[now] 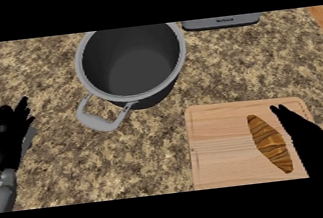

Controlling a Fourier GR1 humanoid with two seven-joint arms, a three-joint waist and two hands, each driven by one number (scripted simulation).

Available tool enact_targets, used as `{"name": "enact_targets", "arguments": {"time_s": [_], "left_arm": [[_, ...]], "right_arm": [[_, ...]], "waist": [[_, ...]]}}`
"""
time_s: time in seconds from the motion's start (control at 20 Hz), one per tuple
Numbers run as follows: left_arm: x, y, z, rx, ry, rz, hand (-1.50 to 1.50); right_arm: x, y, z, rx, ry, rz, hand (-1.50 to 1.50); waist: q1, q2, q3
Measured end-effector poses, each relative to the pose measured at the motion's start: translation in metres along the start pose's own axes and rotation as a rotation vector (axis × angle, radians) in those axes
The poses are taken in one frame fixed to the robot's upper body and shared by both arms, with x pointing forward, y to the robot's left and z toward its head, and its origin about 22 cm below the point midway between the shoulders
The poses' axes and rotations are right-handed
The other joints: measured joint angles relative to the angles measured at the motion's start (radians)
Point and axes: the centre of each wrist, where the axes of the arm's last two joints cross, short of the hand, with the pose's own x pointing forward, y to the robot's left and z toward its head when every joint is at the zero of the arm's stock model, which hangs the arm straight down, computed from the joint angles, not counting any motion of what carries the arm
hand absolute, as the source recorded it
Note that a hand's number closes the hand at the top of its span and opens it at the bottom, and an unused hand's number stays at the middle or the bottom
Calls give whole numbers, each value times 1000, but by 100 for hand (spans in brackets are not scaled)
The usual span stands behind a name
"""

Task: Pick the croissant from the cutting board and place it in the pot

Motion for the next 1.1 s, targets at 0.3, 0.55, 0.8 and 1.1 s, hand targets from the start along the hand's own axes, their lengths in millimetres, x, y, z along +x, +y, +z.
{"name": "enact_targets", "arguments": {"time_s": [0.3, 0.55, 0.8, 1.1], "left_arm": [[-6, 1, 6, 3, -3, 1, 0], [-5, 0, 1, 4, 5, 3, 0], [-4, 5, 4, -4, 4, 7, 0], [-9, 3, 7, 0, -7, 5, 0]], "right_arm": [[-8, 14, -26, 22, 49, 19, -150], [-4, 21, -40, 11, 59, 30, -150], [-7, 33, -49, 12, 98, 51, -150], [-12, 33, -63, 51, 137, 53, -150]], "waist": [[0, -1, 1], [-1, -1, 1], [-1, -1, 1], [-1, -1, 2]]}}
